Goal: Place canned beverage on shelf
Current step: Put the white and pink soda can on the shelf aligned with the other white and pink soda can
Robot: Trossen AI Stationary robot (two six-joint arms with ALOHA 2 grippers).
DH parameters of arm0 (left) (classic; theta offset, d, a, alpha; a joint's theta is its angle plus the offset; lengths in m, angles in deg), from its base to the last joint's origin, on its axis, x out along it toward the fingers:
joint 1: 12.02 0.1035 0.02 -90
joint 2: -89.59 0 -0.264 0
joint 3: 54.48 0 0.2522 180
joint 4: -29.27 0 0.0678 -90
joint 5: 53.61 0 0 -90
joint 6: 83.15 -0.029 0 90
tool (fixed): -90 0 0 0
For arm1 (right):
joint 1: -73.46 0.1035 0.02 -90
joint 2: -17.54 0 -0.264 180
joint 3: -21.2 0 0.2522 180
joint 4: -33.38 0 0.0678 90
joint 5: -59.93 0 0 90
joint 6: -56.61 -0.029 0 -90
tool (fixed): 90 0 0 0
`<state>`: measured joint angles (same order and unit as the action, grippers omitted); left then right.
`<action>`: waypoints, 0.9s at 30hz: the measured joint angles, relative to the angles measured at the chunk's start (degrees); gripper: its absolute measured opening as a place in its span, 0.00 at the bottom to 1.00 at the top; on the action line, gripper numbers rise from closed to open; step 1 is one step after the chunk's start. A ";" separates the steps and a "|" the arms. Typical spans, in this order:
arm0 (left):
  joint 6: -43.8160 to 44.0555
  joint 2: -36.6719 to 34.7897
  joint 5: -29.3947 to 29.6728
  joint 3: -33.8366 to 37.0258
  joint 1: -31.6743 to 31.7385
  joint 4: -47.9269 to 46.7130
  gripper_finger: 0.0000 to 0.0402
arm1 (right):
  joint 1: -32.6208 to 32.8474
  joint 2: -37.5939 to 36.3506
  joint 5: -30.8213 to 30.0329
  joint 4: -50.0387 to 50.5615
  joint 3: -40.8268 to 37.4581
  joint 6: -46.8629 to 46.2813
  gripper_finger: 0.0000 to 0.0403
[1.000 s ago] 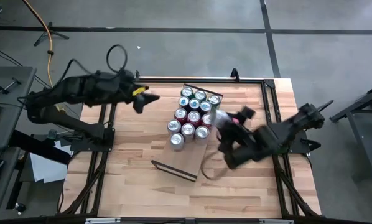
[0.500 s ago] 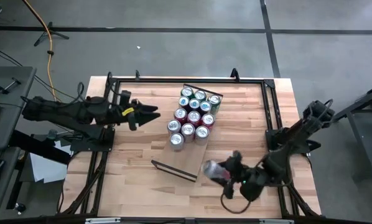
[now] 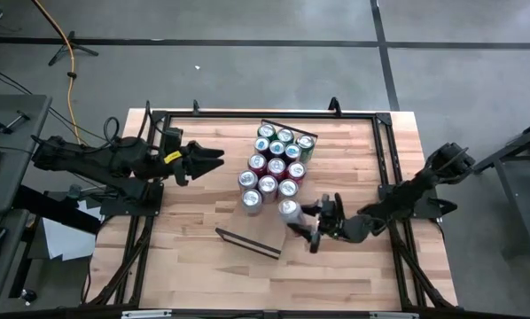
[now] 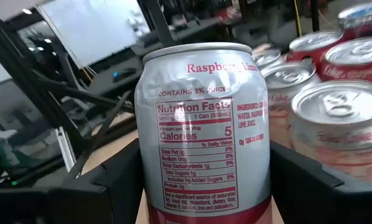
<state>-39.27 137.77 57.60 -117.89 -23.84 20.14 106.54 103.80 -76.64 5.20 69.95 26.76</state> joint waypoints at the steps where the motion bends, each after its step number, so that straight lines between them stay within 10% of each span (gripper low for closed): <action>1: 0.10 -0.01 0.04 0.00 0.00 0.04 0.63 | -0.11 0.00 -0.19 -3.15 -1.51 1.26 0.66; 14: -2.98 0.03 1.09 0.00 0.02 0.00 0.63 | -1.23 6.28 1.55 -12.37 -3.94 13.87 0.66; 27: -2.06 0.03 1.07 0.00 0.02 -0.02 0.63 | -4.43 25.78 3.10 -42.66 -3.38 19.58 0.66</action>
<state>-41.32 137.80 58.67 -117.89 -23.82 20.11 102.11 129.58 -73.54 -37.46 66.57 46.34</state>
